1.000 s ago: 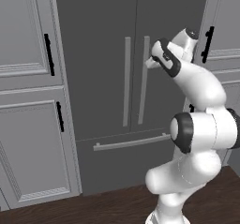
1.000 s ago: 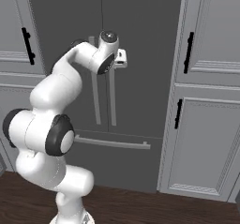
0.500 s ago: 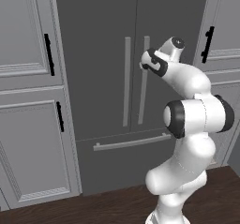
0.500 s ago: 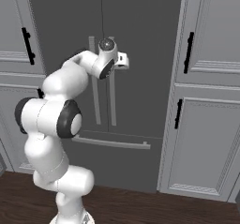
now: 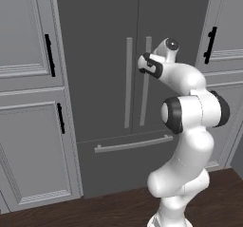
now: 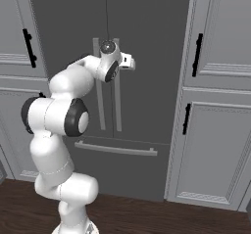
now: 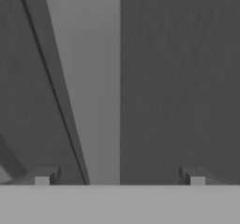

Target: Take the strawberry from the fridge and place it on top of the pancake, located on the dining counter.

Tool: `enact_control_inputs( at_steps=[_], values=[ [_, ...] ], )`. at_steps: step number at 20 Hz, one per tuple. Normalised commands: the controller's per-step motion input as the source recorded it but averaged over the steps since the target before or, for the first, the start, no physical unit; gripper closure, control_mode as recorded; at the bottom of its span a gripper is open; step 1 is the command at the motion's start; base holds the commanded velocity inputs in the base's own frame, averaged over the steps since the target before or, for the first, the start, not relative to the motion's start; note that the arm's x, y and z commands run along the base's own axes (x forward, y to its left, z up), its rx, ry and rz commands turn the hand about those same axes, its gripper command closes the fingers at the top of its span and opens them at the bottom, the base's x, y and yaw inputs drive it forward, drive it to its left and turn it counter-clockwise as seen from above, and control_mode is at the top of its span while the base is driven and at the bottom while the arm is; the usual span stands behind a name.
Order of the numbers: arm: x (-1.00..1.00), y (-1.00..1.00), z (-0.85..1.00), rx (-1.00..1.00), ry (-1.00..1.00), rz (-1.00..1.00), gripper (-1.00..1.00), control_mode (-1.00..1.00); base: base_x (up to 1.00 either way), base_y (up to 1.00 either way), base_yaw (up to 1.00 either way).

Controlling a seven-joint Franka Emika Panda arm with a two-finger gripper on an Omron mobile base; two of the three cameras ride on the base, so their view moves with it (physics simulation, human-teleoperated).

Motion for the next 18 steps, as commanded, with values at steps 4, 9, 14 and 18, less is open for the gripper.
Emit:
enact_control_inputs(
  at_steps=[4, 9, 14, 18],
  values=[
    [0.31, 0.00, 0.00, 0.00, 0.00, 0.00, -1.00, -1.00, 0.00, 0.00, 0.00],
    [0.36, 0.00, 0.00, 0.00, 0.00, 0.00, -1.00, -1.00, 0.00, 0.00, 0.00],
    [0.29, 0.00, -0.05, 0.00, -0.04, 0.00, -1.00, -1.00, 0.00, 0.00, 0.00],
    [0.25, 0.00, -0.22, 0.00, -0.11, 0.00, -1.00, -1.00, 0.00, 0.00, 0.00]
  ],
)
